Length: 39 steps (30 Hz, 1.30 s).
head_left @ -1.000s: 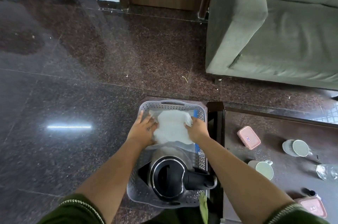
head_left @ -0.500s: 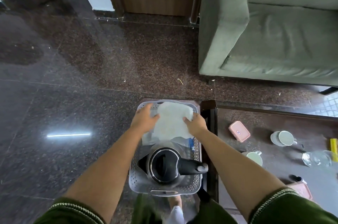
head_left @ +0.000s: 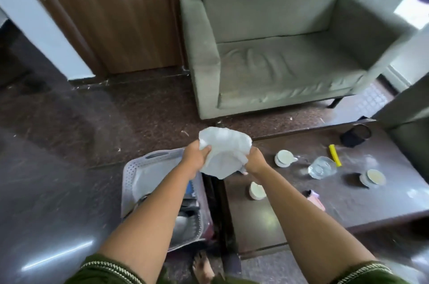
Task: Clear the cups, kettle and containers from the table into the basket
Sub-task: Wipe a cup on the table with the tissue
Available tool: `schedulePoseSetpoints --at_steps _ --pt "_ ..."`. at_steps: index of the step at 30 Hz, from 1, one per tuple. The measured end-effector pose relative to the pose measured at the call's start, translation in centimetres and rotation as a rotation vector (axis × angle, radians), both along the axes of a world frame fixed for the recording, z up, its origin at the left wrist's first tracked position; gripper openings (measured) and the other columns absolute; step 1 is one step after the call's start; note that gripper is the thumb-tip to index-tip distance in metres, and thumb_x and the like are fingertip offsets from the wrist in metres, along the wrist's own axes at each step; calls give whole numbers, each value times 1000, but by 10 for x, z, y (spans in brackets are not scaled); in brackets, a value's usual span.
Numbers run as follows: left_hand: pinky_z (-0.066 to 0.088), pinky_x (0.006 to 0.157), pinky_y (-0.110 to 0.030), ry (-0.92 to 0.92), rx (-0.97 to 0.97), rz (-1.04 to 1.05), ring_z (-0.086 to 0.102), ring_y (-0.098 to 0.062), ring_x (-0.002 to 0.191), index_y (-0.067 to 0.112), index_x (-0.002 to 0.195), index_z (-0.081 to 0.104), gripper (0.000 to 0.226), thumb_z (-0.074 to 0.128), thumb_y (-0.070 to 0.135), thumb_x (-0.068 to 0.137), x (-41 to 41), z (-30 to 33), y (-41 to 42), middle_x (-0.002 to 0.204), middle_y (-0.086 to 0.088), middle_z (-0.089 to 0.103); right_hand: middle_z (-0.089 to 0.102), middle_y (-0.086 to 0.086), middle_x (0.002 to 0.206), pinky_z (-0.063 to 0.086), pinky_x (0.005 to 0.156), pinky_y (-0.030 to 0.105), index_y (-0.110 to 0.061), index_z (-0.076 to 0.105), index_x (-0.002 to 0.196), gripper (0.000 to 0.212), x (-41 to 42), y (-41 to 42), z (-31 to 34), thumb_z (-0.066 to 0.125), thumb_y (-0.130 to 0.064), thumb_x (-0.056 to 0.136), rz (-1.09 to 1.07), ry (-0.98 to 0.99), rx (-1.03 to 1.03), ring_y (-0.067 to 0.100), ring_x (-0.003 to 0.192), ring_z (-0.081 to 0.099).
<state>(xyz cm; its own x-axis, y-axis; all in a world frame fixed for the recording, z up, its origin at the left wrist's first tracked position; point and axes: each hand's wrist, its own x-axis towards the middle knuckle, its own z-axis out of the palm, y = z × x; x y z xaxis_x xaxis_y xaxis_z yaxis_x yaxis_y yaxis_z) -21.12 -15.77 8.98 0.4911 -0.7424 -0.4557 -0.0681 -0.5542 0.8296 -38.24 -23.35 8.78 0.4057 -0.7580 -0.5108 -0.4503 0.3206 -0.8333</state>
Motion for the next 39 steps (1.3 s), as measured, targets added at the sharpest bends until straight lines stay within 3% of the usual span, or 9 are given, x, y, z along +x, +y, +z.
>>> schedulePoseSetpoints --at_steps 4,10,15,20,23,26,31,35,39 --pt "49 94 -39 -36 -35 -134 61 -27 107 14 124 59 29 53 23 96 -103 7 -28 120 -8 66 62 1 81 45 57 20 -10 66 95 12 -106 -8 17 63 -21 91 -55 107 -127 14 72 58" --pt "51 96 -43 40 -103 -346 63 -26 109 13 126 57 33 61 17 93 -247 17 -57 121 -7 66 67 -1 83 48 56 18 -15 68 95 14 -268 -10 40 65 -27 88 -202 177 -239 20 80 62" --pt "53 72 -33 255 -99 -378 60 -21 101 21 121 35 58 76 17 81 -343 23 -75 118 -7 57 69 11 105 41 71 24 -10 66 109 25 -372 -23 46 62 -27 91 -217 274 -233 24 93 62" --pt "40 54 -24 176 -128 -411 48 -17 72 24 88 35 43 74 9 81 -396 21 -103 84 -6 51 65 7 101 51 91 41 -7 64 116 36 -438 -37 38 65 -31 89 -361 246 -122 21 89 59" --pt "24 53 -28 146 -159 -431 27 -15 60 22 66 31 46 70 7 83 -418 14 -131 63 1 31 66 9 99 53 76 38 -8 63 117 35 -459 -56 30 66 -27 87 -396 229 -107 22 82 58" --pt "27 53 -26 130 -123 -434 33 -14 60 20 62 42 37 65 4 86 -435 4 -158 62 0 39 63 6 98 44 58 28 -14 49 117 36 -473 -85 18 65 -23 85 -473 195 -100 22 78 57" --pt "46 79 -30 177 -65 -436 56 -21 91 13 103 71 23 53 2 93 -451 -18 -221 112 -6 68 57 8 88 39 44 23 -29 33 100 26 -481 -156 -3 45 -11 86 -502 216 -116 19 65 51" --pt "48 78 -25 84 -29 -447 57 -16 105 20 108 68 30 77 20 80 -455 -33 -269 118 0 63 54 2 71 34 41 21 -29 47 83 24 -484 -212 -21 39 -7 83 -405 270 -217 22 56 46" --pt "38 81 -24 -117 -78 -556 48 -14 108 19 118 60 52 81 9 72 -463 -45 -312 120 4 54 63 -7 75 39 50 15 -29 67 65 40 -484 -262 -40 45 2 79 -287 276 -262 17 68 54"
